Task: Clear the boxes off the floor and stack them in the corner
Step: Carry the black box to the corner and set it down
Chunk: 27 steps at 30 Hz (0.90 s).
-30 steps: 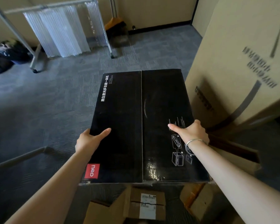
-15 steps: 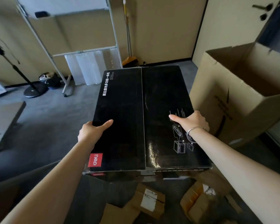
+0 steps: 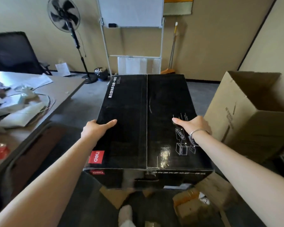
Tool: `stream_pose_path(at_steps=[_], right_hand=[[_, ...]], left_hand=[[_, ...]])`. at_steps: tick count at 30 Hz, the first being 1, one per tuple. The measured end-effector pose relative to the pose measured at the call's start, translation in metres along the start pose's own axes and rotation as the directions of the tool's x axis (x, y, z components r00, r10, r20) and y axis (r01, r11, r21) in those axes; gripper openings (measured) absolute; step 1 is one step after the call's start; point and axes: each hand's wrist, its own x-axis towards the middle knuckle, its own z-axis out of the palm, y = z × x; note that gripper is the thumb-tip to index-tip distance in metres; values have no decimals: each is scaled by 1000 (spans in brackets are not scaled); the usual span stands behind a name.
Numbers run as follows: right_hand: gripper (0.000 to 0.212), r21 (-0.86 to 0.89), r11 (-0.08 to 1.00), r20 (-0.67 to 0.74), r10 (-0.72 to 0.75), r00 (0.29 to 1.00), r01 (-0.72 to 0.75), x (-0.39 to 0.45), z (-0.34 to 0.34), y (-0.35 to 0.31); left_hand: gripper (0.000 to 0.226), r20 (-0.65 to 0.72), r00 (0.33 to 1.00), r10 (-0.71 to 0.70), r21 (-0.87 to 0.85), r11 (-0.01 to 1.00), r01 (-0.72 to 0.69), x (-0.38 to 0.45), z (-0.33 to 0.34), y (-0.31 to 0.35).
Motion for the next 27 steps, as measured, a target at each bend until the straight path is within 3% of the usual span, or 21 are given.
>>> stream_pose_path(at_steps=[4,9,13,24,27], right_hand=[[68,-17,995,92,-96,991,98,-50,-2,4],[71,15,981,210,-191,959,192,-109,20,7],[85,44,960,317,-276,908,276,-170,40,2],[98,-22,829,450,-491,746,559,-400,54,19],[103,-9,771,509,-545,666,637,-478,50,33]], left_hand=[[79,-112,991,-77,19,997,79,-59,-32,-46],[82,-208,962,-174,36,982,185,-127,-81,-106],[76,-306,921,-241,-19,969,248,-192,-128,-164],[90,-512,749,-420,-239,908,345,-430,-243,-318],[91,-556,689,-464,-314,885,343,-516,-272,-361]])
